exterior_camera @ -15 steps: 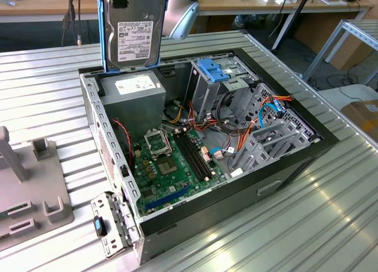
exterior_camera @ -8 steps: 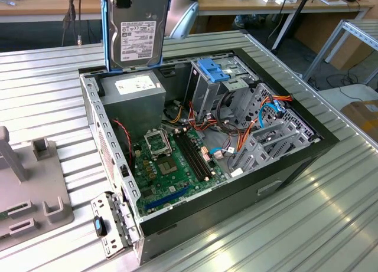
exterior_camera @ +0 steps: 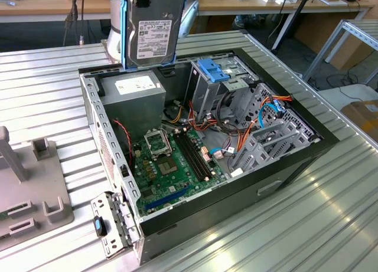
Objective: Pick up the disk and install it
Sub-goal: 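Pick up the disk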
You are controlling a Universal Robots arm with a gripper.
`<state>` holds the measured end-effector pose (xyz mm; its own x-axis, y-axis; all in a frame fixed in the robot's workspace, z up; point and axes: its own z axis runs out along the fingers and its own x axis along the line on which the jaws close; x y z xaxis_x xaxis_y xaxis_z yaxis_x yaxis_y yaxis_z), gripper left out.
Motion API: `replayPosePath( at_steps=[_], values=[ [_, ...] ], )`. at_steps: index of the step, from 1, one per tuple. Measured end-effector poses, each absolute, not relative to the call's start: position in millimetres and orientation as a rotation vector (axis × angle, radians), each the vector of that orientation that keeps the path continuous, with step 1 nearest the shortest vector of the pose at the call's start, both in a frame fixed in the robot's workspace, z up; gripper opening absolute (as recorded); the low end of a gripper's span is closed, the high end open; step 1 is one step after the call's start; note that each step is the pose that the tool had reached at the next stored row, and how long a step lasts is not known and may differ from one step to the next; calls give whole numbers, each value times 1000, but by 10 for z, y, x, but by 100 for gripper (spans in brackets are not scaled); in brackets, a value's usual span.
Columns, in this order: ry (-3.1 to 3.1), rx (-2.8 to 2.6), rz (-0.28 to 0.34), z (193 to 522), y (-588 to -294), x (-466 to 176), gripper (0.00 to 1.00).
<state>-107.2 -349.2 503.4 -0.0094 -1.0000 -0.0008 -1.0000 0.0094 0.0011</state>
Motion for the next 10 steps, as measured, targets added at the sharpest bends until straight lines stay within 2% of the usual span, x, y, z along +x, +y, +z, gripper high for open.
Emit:
replayPosePath(
  at_steps=[10],
  values=[
    [-2232, 2211, -2, 5034, -3493, -888, 37]
  ],
)
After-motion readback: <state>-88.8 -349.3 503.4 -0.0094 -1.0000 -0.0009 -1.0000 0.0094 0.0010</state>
